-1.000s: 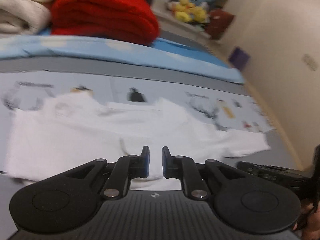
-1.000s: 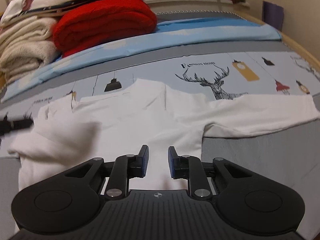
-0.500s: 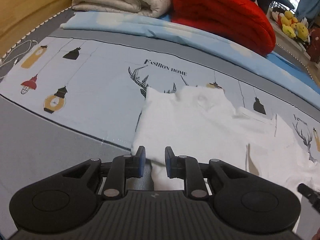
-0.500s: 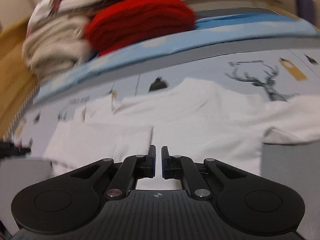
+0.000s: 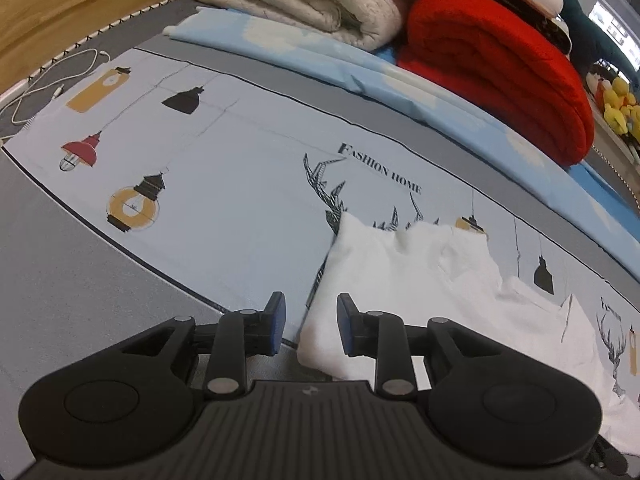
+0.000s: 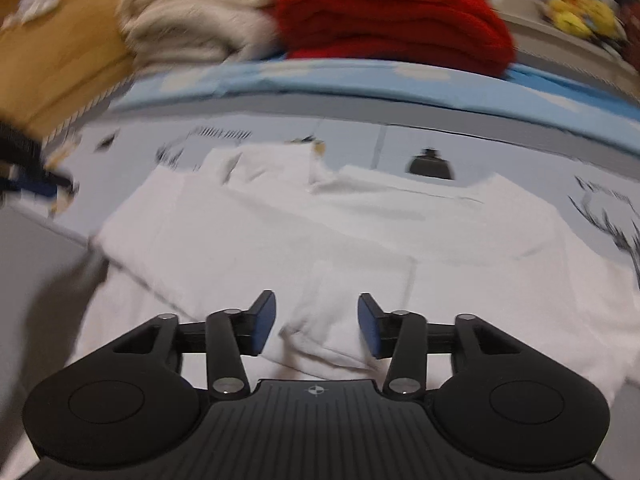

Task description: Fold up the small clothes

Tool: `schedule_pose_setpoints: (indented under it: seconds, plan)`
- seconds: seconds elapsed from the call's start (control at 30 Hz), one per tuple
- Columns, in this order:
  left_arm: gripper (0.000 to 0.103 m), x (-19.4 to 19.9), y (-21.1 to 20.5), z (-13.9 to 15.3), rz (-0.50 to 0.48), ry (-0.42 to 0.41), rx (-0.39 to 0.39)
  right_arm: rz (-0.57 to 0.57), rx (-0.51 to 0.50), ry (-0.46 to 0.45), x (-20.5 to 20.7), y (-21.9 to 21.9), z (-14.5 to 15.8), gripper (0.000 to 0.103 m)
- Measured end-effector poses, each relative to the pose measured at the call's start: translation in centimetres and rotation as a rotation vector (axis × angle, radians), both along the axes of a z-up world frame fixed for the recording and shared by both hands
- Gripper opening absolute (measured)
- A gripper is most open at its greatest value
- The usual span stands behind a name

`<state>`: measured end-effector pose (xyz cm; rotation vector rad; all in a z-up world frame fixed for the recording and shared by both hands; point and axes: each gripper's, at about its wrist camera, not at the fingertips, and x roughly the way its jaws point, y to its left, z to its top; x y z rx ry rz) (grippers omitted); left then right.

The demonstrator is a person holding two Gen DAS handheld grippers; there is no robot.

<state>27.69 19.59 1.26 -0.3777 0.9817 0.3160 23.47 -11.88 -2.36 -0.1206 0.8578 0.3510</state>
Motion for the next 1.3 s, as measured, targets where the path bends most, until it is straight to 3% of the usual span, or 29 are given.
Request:
schedule_pose_setpoints:
  seconds: [0.23,0.3,0.33,0.37,0.43,0.6,0.7,0.83,0.93,1.1,1.17,1.3]
  plan:
    - [0.031,1.3,0.6,-0.1,0.027,0.001,-0.021,0.060,-0.167,0.034,0.7,1.6,-2.5,0.046]
    - [0.031,1.8,0.4,-0.1,0.024,0.002,-0.034,0.074,-0.183,0.022,0.6,1.7,-2.2,0.034]
    - [0.031,1.9,0.2,-0.1,0.022,0.001,-0.043,0.064,-0.190,0.014,0.7,1.5,-1.8,0.017]
    - [0.031,2.1,0.1,-0.1,0.021,-0.001,-0.046,0.048,-0.191,0.002,0.8,1.3,-1.4,0.009]
    - [0.031,2.3,-0.4,-0.1,0.014,-0.004,-0.039,-0.023,-0.137,-0.041,1.2,-0.1,0.0,0.007]
    - [0.031,2.7,-0.9,-0.3,0.009,-0.002,-0.038,-0.351,0.164,-0.219,1.8,-7.7,5.6,0.007]
    - [0.031,2.7,-1.4,-0.3,-0.010,-0.002,-0.042,-0.501,0.238,-0.216,1.6,-11.8,5.6,0.007]
    - [0.031,2.8,-1.7,-0.7,-0.026,0.010,-0.055,-0.618,0.194,-0.088,1.9,-15.2,3.3,0.007]
    - [0.031,2.8,-1.7,-1.0,-0.027,0.021,-0.066,-0.691,0.248,-0.038,1.5,-17.7,2.3,0.007]
    - [0.031,3.0,-2.2,-1.7,-0.058,0.043,-0.063,-0.706,0.322,-0.197,0.0,-18.5,4.5,0.007]
    - [0.031,3.2,-2.5,-2.0,-0.071,0.053,-0.065,-0.737,0.338,-0.208,0.2,-19.1,4.4,0.007]
    - [0.031,3.4,-2.9,-2.5,-0.080,0.064,-0.069,-0.872,0.257,-0.045,1.1,-21.2,2.2,0.008]
